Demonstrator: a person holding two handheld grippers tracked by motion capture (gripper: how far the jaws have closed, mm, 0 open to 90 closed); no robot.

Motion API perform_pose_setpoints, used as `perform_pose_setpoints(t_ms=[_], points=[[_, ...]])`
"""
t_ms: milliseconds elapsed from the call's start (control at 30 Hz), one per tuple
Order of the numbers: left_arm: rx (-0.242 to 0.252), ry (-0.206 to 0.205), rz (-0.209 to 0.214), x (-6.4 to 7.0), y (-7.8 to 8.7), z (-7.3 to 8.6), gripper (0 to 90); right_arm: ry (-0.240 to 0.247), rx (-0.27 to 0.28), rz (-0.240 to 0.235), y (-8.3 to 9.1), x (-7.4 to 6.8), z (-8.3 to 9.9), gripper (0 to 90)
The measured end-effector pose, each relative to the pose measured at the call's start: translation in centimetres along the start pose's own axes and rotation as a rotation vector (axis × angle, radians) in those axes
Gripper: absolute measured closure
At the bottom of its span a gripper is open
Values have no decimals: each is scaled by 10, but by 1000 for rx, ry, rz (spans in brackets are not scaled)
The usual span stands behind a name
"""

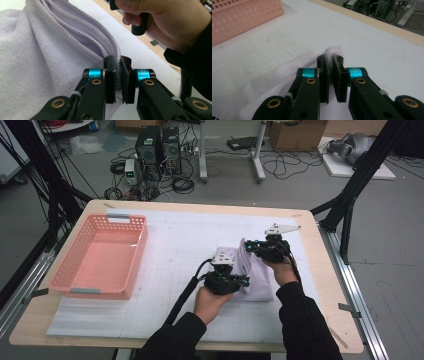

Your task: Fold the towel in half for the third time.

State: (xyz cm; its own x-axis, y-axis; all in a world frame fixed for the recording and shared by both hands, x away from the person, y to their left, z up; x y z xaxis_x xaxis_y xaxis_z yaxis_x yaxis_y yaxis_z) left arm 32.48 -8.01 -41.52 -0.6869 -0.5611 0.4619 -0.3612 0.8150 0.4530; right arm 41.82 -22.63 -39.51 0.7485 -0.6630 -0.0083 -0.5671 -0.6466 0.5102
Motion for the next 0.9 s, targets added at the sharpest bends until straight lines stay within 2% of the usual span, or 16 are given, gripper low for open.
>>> perform_pose_setpoints(t_ms=[200,467,533,567,633,667,700,733,767,800,833,867,900], points=[[-25,-5,-4,7,-24,2,832,-34,-18,31,9,13,19,848],[-47,-6,-19,9,-43,6,817,-52,-49,62,10,24,37,846],[-39,-28,-29,7,-43,6,770,-55,-54,67,9,26,40,845],[-33,-35,-25,7,-42,6,708,-59,-52,68,9,26,42,843],[-15,-83,-29,4,-32,4,561,-55,-63,77,10,27,43,820],[-15,-83,-29,4,-32,4,493,-58,-60,82,10,27,43,790],[19,-106,-36,-4,-18,3,456,-64,-55,95,12,28,42,759],[43,-109,-41,-9,-10,2,425,-64,-47,113,15,29,42,727],[43,-109,-41,-9,-10,2,406,-74,-39,124,18,31,42,678],[84,-106,-65,-21,9,1,400,-85,-31,137,21,33,42,643],[84,-106,-65,-21,9,1,389,-105,-29,141,24,35,43,623],[127,-124,-94,-35,26,3,363,-112,-27,147,27,36,44,622],[155,-123,-103,-41,34,4,355,-119,-28,153,30,37,45,622]])
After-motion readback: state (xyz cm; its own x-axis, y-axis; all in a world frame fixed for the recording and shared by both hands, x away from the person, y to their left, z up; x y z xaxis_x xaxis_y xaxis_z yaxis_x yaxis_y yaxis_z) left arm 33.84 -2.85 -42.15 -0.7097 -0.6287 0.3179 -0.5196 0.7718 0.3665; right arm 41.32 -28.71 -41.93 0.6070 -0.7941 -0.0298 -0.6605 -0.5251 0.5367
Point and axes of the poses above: each handheld gripper's, and its own axes: y roughly backward along the jaws, z roughly out of its underside, x roughly to its right, the point moved 4 cm from there along -y, roughly forward along the jaws, and after that the axes turned 5 degrees about y, right-handed, at the moved point
